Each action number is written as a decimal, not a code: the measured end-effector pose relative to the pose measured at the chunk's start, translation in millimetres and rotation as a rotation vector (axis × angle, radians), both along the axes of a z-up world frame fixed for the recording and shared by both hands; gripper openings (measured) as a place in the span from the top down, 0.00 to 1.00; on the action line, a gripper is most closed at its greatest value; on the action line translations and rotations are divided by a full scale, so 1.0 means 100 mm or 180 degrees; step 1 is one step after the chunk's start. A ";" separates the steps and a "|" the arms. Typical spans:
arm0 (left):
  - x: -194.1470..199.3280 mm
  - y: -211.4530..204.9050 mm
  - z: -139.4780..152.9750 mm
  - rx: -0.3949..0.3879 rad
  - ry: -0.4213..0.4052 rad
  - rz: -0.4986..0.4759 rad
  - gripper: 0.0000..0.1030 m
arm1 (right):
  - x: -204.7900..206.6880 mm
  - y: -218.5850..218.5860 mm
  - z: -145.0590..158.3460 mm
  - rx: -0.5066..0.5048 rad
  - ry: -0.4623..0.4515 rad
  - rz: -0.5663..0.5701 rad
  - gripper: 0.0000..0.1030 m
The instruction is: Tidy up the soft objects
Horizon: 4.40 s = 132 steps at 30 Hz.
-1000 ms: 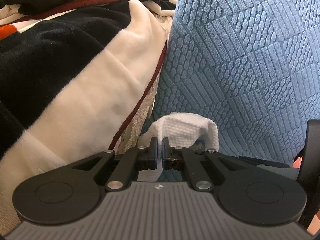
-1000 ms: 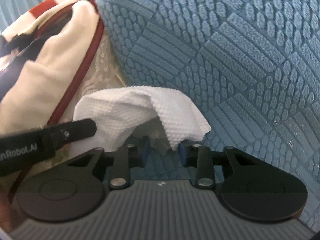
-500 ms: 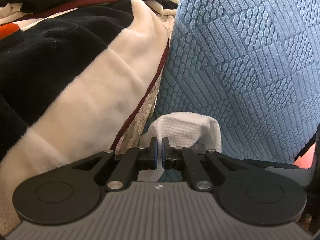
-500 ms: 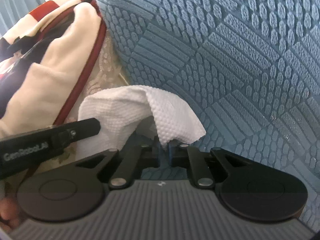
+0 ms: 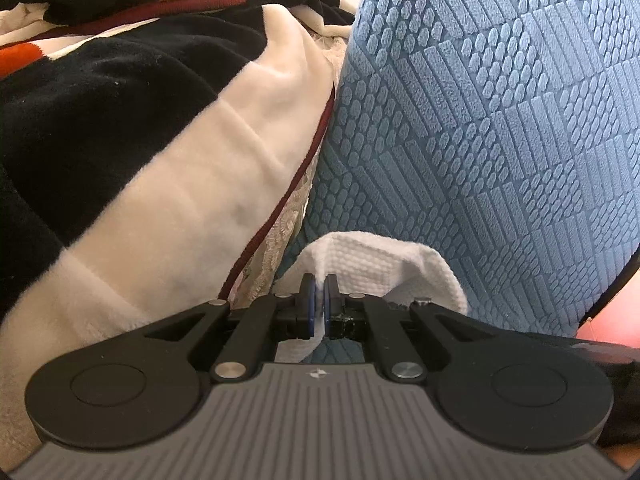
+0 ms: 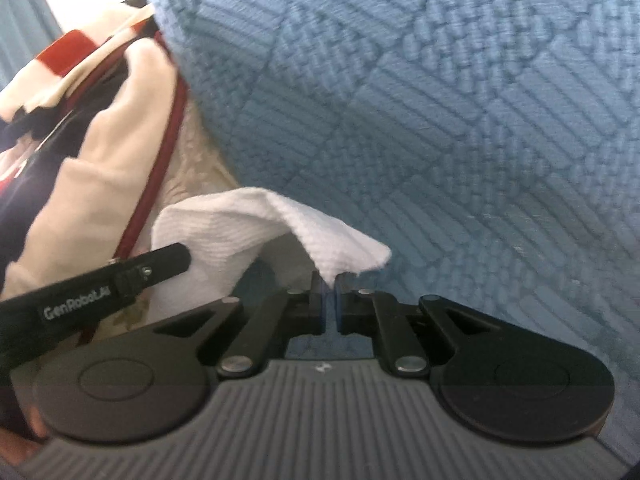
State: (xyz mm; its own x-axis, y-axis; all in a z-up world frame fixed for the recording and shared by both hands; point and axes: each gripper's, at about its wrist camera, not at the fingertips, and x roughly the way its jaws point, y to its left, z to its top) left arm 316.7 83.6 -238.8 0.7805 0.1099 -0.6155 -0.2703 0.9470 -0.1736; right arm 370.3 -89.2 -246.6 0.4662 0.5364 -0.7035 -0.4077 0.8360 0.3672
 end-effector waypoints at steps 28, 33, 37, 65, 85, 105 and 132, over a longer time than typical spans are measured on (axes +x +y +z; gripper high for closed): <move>0.03 -0.02 -0.03 -0.0071 0.0018 0.0051 0.95 | 0.13 0.23 -0.02 -0.0213 -0.0263 0.0647 0.71; 0.04 -0.04 -0.05 -0.0077 0.0040 0.0015 0.95 | 0.15 0.35 -0.07 -0.0307 -0.0392 0.0740 0.71; 0.05 -0.05 -0.06 -0.0071 0.0065 -0.0014 0.95 | 0.18 0.42 -0.20 -0.0372 -0.0329 0.0773 0.72; -0.26 -0.22 -0.07 -0.0235 0.0090 -0.0199 0.95 | -0.39 0.03 0.13 -0.0736 -0.0297 0.0716 0.88; -0.99 -0.54 0.07 -0.0405 0.0093 -0.0404 0.95 | -1.18 -0.59 0.40 -0.0804 -0.0226 0.0260 0.88; -1.68 -0.79 0.01 -0.0486 0.0365 -0.0700 0.95 | -1.80 -0.90 0.44 -0.0994 -0.0108 -0.0124 0.87; -1.40 -0.67 -0.22 -0.0686 0.0510 -0.0786 0.38 | -1.86 -0.84 0.20 -0.0844 0.0178 0.0033 0.65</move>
State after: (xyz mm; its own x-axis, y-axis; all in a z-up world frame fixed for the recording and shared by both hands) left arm 176.5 16.1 -261.1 0.6590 -0.2154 -0.7207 -0.0779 0.9334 -0.3502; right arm 184.0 -173.3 -226.2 0.4181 0.3346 -0.8445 -0.4022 0.9018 0.1582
